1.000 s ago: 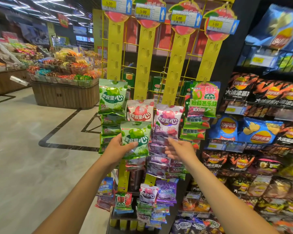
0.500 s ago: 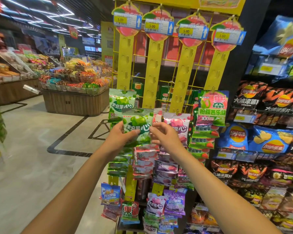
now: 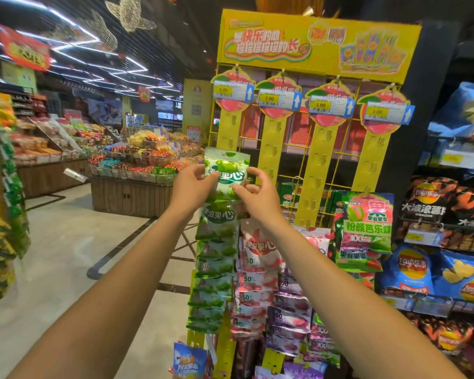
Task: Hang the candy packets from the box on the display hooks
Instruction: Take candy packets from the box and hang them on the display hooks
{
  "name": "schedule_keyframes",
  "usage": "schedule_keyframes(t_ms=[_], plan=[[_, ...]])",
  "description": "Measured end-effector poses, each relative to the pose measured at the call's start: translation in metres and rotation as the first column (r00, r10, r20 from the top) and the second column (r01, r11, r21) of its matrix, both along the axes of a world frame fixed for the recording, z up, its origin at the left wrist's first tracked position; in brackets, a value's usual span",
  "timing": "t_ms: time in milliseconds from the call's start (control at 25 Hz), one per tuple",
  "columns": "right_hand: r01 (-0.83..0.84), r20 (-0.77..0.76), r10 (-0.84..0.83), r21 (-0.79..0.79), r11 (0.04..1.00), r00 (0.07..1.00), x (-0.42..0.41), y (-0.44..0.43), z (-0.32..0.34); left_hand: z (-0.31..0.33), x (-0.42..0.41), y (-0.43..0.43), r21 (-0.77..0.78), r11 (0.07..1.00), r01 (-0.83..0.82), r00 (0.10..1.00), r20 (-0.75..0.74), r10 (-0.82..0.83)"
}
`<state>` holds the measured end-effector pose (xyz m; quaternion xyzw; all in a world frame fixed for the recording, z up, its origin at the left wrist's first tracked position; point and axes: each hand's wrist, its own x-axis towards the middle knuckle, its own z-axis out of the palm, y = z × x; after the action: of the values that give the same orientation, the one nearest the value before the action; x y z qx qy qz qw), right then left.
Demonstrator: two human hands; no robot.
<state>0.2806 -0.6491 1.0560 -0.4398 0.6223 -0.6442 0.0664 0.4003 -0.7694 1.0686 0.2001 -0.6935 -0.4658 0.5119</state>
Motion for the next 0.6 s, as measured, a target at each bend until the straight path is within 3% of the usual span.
schedule_keyframes(t_ms=[320, 600], plan=[[0.105, -0.074, -0.099, 0.087, 0.991, 0.992, -0.002, -0.014, -0.025, -0.033, -0.006, -0.021, -0.044, 0.992, -0.120, 0.972, 0.200, 0.126], [0.135, -0.159, -0.121, 0.082, 0.987, 0.980, -0.001, -0.011, -0.034, -0.041, -0.001, -0.013, -0.028, 0.983, -0.180, 0.968, 0.171, 0.182]])
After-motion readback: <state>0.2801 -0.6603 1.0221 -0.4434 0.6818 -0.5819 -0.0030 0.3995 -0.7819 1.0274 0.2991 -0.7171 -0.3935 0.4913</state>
